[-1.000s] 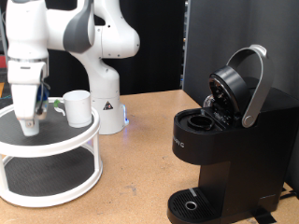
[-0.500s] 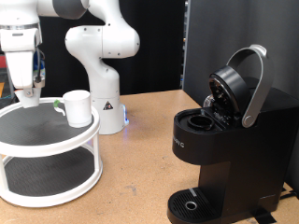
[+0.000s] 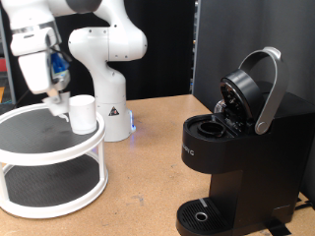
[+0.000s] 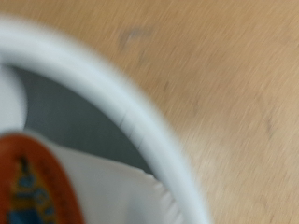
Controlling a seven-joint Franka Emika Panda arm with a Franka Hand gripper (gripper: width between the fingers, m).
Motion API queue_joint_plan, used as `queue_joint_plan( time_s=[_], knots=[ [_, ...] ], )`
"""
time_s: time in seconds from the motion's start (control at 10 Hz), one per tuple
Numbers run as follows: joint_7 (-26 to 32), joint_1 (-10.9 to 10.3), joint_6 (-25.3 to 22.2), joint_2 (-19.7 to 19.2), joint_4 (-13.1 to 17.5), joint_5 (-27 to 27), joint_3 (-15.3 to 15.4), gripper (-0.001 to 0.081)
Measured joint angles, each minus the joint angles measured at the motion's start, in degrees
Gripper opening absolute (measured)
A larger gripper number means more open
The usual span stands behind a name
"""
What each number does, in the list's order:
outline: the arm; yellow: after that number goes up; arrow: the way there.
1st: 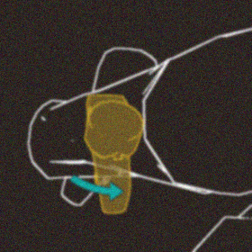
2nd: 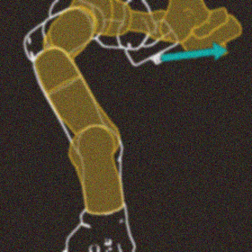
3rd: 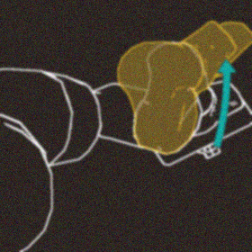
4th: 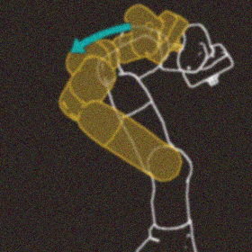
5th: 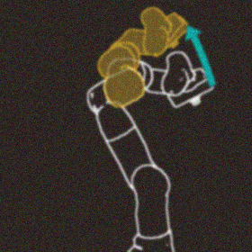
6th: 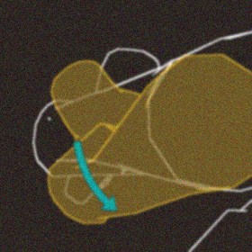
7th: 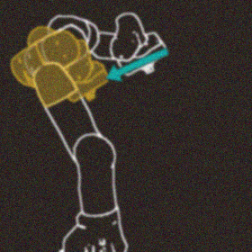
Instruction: Make a cup of coffee with the keurig machine
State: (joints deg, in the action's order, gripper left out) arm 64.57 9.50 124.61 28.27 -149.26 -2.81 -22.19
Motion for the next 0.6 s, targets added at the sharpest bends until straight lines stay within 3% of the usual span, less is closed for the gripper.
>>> queue_joint_plan(
  time_s=[0.2,0.4,0.6],
  knots=[
    [-5.58,-2.37,1.52,0.06,0.45,-5.79,2.03,0.0127],
    [-13.71,-2.20,1.74,-0.21,1.29,-6.11,5.54,0.0127],
    [-11.62,-2.69,1.73,-0.21,1.26,-6.88,5.39,0.0127]
  ],
)
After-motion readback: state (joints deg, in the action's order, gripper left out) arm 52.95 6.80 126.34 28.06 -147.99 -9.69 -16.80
